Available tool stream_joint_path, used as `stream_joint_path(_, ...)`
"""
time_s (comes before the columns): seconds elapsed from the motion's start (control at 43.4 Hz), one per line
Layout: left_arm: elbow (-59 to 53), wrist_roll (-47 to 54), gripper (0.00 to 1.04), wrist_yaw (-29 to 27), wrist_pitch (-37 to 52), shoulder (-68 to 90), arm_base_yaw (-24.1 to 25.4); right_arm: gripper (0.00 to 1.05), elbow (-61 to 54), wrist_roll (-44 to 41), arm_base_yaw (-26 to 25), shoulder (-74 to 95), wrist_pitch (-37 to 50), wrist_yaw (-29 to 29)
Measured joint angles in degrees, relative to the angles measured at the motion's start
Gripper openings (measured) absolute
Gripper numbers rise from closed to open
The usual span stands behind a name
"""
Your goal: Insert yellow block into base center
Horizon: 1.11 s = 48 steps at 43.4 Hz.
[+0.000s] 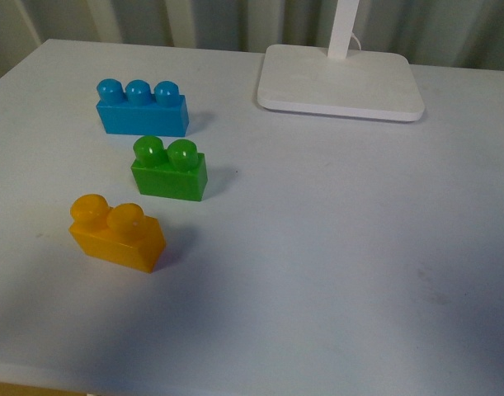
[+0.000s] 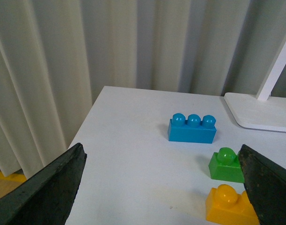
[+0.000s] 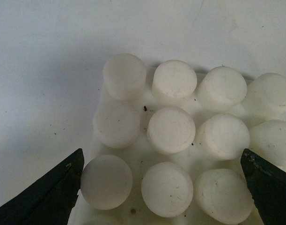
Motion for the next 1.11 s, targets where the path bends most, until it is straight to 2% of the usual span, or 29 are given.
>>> stream_joint_path(0.115,0.0,0.0,0.98,0.0,0.0,0.0,0.0,0.96,-1.9,1.55,3.32,0.33,3.5,3.17)
stream_joint_path(0.461,0.0,0.0,0.98,0.0,0.0,0.0,0.0,0.96,-4.72,9.62,19.32,1.79,10.97,11.28)
stream_joint_path(0.737,0.0,0.0,0.98,0.0,0.0,0.0,0.0,0.96,-4.7,21.03,39.52,2.71,12.87,20.33)
stream_joint_path(0.829,0.0,0.0,0.98,0.0,0.0,0.0,0.0,0.96,-4.02,24.39,44.7,3.45,12.96,23.23)
stream_joint_path(1.106,0.0,0.0,0.98,0.0,0.0,0.0,0.0,0.96,-0.59,30.88,55.69,5.77,12.13,26.91)
